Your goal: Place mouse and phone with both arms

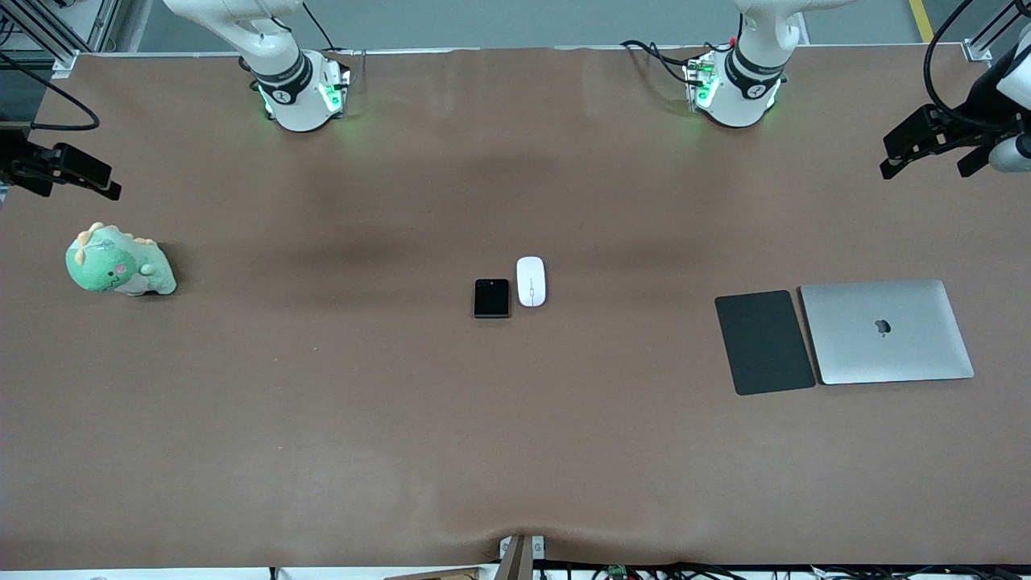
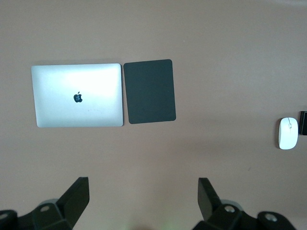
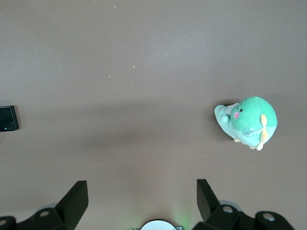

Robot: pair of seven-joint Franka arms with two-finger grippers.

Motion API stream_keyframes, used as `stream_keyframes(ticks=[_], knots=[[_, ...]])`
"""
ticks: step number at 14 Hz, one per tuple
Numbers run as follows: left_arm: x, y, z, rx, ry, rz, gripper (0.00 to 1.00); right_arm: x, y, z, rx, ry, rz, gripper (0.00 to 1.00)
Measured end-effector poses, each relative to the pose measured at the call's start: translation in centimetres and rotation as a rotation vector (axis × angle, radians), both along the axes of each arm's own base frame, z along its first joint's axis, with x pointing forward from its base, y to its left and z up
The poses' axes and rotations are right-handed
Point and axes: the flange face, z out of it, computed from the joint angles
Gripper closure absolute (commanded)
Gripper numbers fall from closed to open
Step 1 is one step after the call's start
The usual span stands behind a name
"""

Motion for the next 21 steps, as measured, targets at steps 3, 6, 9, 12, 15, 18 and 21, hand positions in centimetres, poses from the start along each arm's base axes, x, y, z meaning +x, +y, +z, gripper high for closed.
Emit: stream_keyframes(ticks=[3, 6, 9, 12, 15, 18, 21], knots=[[0.0, 0.0, -0.1, 0.000, 0.004, 0.000, 0.00, -0.1, 0.0, 0.2, 0.000, -0.001, 0.000, 0.00], [0.2, 0.0, -0.3, 0.000, 0.008, 0.000, 0.00, -0.1, 0.2, 0.2, 0.000, -0.001, 0.003, 0.00], [0.4, 0.0, -0.5, -0.001, 0.013, -0.001, 0.00, -0.9, -0.2, 1.8, 0.001, -0.015, -0.004, 0.00], [0.6, -0.5, -1.0, -0.002, 0.022, -0.013, 0.00, -2.0, -0.7, 4.6, 0.002, -0.061, -0.012, 0.00], [1.4, -3.2, -2.7, -0.003, 0.054, -0.063, 0.00, -2.0, 0.7, 3.8, 0.005, -0.014, 0.013, 0.00], [3.9, -7.1, -6.6, -0.017, 0.069, -0.121, 0.00, -2.0, 2.0, 4.8, 0.003, -0.032, 0.037, 0.00], [6.1, -12.2, -11.3, -0.036, 0.077, -0.124, 0.00, -1.6, 2.3, 4.9, 0.001, -0.045, 0.042, 0.00]])
